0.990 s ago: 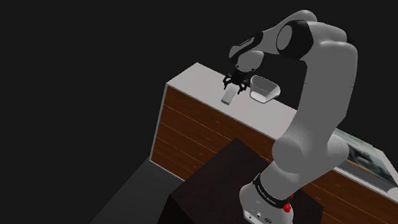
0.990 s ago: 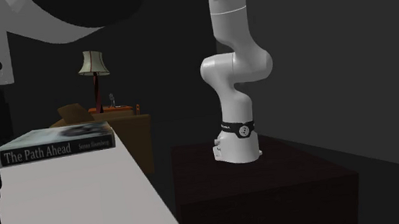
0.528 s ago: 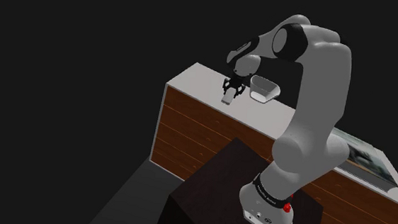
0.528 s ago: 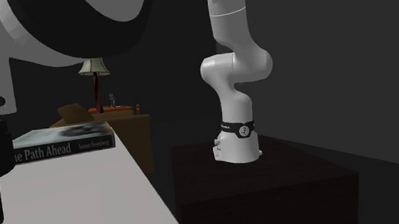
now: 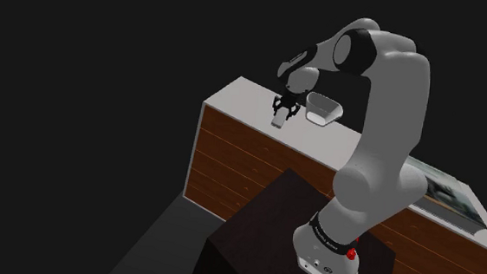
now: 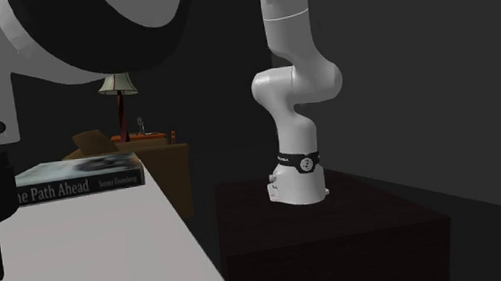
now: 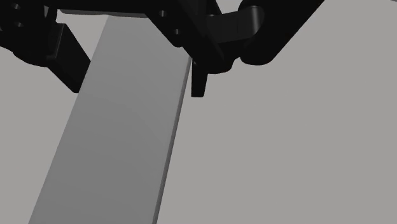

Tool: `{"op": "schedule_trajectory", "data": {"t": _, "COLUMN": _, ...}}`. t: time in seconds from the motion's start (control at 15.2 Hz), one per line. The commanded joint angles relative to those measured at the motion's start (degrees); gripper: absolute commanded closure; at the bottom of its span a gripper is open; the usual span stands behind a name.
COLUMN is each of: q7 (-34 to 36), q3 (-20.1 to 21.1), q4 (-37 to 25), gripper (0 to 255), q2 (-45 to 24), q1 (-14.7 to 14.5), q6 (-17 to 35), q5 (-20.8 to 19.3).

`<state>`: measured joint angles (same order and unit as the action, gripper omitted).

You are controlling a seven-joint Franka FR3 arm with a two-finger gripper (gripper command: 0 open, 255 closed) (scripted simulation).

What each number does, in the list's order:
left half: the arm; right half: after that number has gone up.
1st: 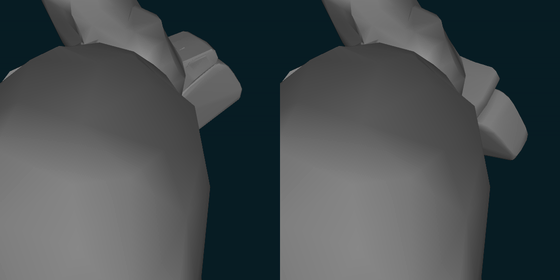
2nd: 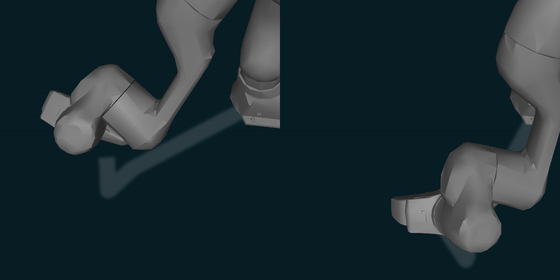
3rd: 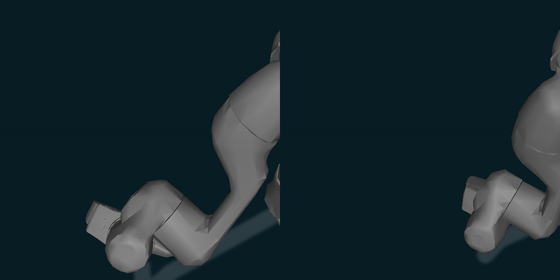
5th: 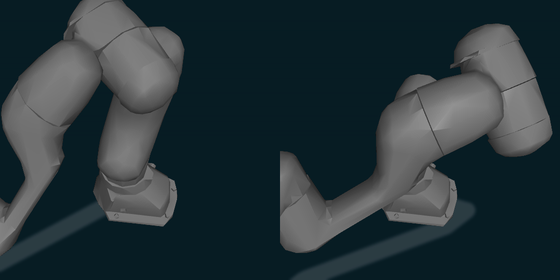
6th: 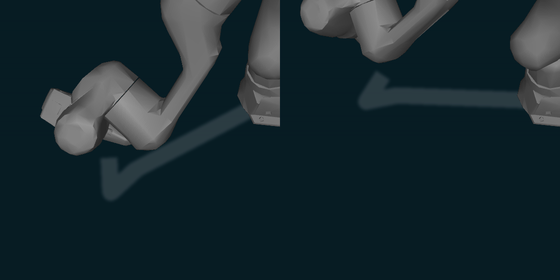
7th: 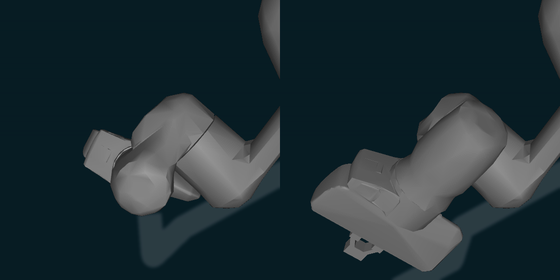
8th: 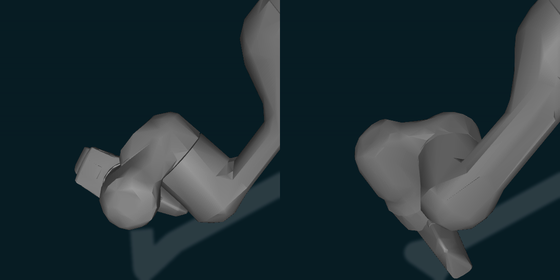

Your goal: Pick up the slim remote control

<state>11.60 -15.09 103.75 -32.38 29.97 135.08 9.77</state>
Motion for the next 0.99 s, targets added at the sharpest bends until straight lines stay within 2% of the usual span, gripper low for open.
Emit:
{"op": "schedule_trajectory", "data": {"t": 0.0, "q7": 0.1, "q3": 0.0, "q4": 0.1, "gripper": 255, "q2": 0.0, "q1": -0.1, "q6": 0.0, "q5": 0.0}}
{"op": "schedule_trajectory", "data": {"t": 0.92, "q7": 1.3, "q3": -1.4, "q4": -1.5, "gripper": 255, "q2": 6.6, "q1": -1.1, "q6": -8.0, "q5": -2.3}}
